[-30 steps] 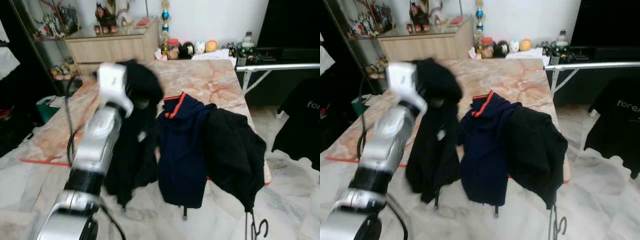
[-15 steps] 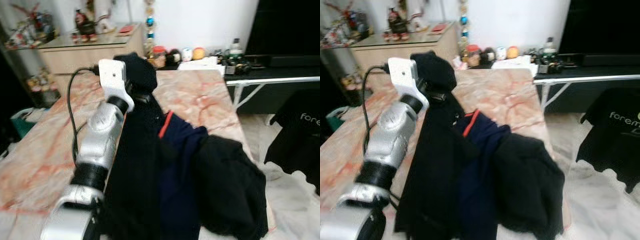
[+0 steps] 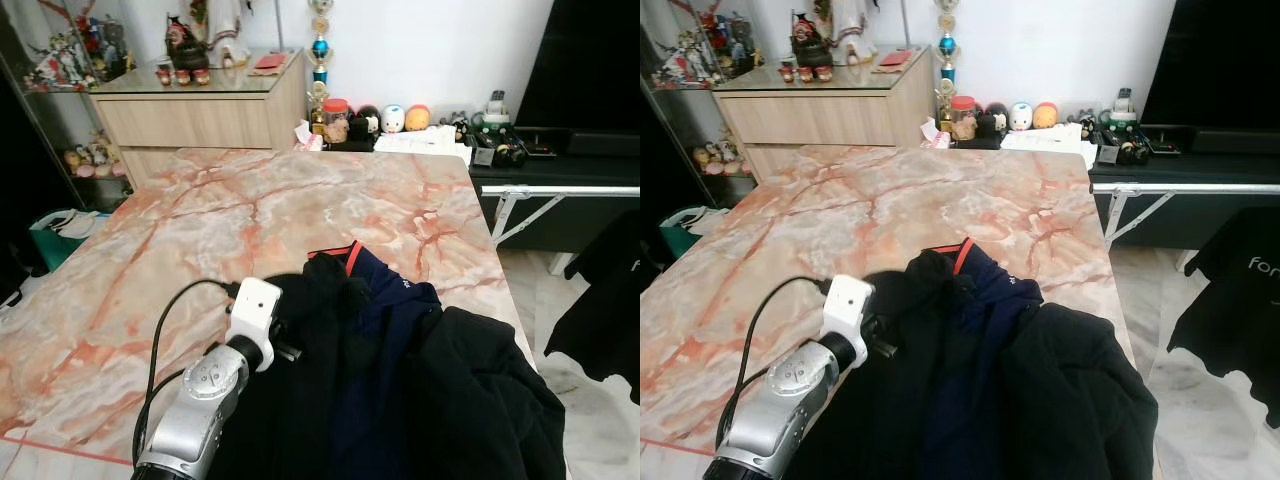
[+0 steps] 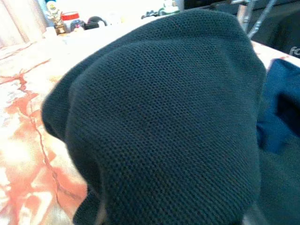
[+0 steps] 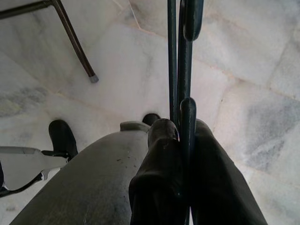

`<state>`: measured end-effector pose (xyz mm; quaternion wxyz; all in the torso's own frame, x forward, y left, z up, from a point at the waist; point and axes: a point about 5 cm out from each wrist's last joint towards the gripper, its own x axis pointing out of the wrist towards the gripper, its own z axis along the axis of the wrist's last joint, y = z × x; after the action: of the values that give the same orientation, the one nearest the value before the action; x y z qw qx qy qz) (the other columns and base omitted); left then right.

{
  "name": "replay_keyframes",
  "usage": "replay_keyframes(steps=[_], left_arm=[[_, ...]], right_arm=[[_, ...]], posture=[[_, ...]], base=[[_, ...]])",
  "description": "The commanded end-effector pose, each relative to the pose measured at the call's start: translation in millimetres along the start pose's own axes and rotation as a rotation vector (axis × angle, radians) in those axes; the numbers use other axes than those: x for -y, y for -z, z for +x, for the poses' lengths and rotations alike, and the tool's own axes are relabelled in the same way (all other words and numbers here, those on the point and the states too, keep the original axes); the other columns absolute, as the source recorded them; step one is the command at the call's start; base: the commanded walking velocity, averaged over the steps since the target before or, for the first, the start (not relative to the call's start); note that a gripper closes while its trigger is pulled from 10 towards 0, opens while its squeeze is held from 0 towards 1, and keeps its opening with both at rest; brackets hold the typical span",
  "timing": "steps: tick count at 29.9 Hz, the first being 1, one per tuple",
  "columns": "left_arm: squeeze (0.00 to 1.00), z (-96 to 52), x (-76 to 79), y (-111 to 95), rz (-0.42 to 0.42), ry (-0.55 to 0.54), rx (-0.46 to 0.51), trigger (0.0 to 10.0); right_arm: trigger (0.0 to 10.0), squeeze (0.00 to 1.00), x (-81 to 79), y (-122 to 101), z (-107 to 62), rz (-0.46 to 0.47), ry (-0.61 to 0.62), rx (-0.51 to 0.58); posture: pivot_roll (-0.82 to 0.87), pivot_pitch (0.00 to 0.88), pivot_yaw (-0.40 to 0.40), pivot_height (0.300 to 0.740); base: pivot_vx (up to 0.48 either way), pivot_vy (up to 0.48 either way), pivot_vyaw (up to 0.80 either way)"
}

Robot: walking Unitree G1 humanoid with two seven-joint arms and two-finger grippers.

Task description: Hang hanger

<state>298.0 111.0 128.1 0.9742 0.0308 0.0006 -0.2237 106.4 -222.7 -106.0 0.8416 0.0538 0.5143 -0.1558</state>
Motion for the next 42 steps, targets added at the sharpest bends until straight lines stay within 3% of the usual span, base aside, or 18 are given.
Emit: replay_keyframes(steps=[1,10,14,19,27,31,36,38,39,40,41,42], left_arm=[[1.00,-3.4,-1.0,-1.5,0.030,0.002,-0.013,10.0],[1.00,-21.5,6.5,-3.3,0.046,0.078,-0.034,10.0],[1.00,-26.6,18.1,2.6,0.084,0.167,-0.061,10.0],[1.00,-30.9,6.7,-3.0,0.055,0.117,-0.052,10.0],[1.00,-51.8,-19.7,-17.6,0.025,0.061,0.002,10.0],[1.00,-62.0,-19.1,-30.9,-0.011,0.172,0.025,10.0],[1.00,-70.0,-17.9,-32.6,0.012,0.280,-0.030,10.0],[1.00,-74.1,-20.6,-35.7,-0.035,0.308,-0.027,10.0],[0.91,-71.1,-28.7,-37.0,-0.084,0.234,0.007,10.0],[0.91,-68.9,-34.5,-37.6,-0.119,0.179,0.031,10.0],[0.36,-65.8,-40.8,-37.9,-0.128,0.108,0.056,10.0],[0.00,-62.6,-45.2,-37.6,-0.134,0.044,0.077,10.0]], right_arm=[[10.0,0.00,-1.6,-0.1,0.0,-0.006,-0.007,0.001],[10.0,0.00,-0.4,1.7,-0.3,-0.027,-0.011,-0.004],[10.0,0.00,0.1,2.7,-0.6,-0.034,-0.012,-0.007],[10.0,0.00,0.7,4.1,-0.9,-0.030,-0.010,-0.008],[10.0,0.00,1.3,3.5,-0.7,-0.032,-0.008,-0.009],[10.0,0.00,1.1,1.8,-0.4,-0.033,-0.011,-0.006],[10.0,0.00,0.9,0.8,-0.2,-0.035,-0.011,-0.006],[10.0,0.00,0.4,-0.1,0.0,-0.035,-0.013,-0.004],[10.0,0.00,0.2,-0.3,0.1,-0.034,-0.013,-0.003],[10.0,0.00,0.0,-0.5,0.1,-0.033,-0.014,-0.003],[10.0,0.00,-0.1,-0.7,0.2,-0.032,-0.014,-0.002],[10.0,0.00,-0.1,-0.9,0.2,-0.032,-0.014,-0.001]], posture=[[0.11,0.000,0.063,0.740],[0.12,0.000,0.065,0.740],[0.11,0.000,0.069,0.740],[0.11,0.000,0.070,0.740],[0.13,0.000,0.063,0.740],[0.14,0.000,0.056,0.740],[0.14,0.000,0.053,0.740],[0.14,0.000,0.054,0.740],[0.14,0.000,0.055,0.740],[0.14,0.000,0.055,0.740],[0.14,0.000,0.056,0.740],[0.14,0.000,0.056,0.740]], base=[[0.000,0.000,0.00],[0.000,0.000,0.00],[0.000,0.000,0.00],[0.000,0.000,0.00],[0.000,0.000,0.00],[0.000,0.000,0.00],[0.000,0.000,0.00],[0.000,0.000,0.00],[0.000,0.000,0.00],[0.000,0.000,0.00],[0.000,0.000,0.00],[0.000,0.000,0.00]])
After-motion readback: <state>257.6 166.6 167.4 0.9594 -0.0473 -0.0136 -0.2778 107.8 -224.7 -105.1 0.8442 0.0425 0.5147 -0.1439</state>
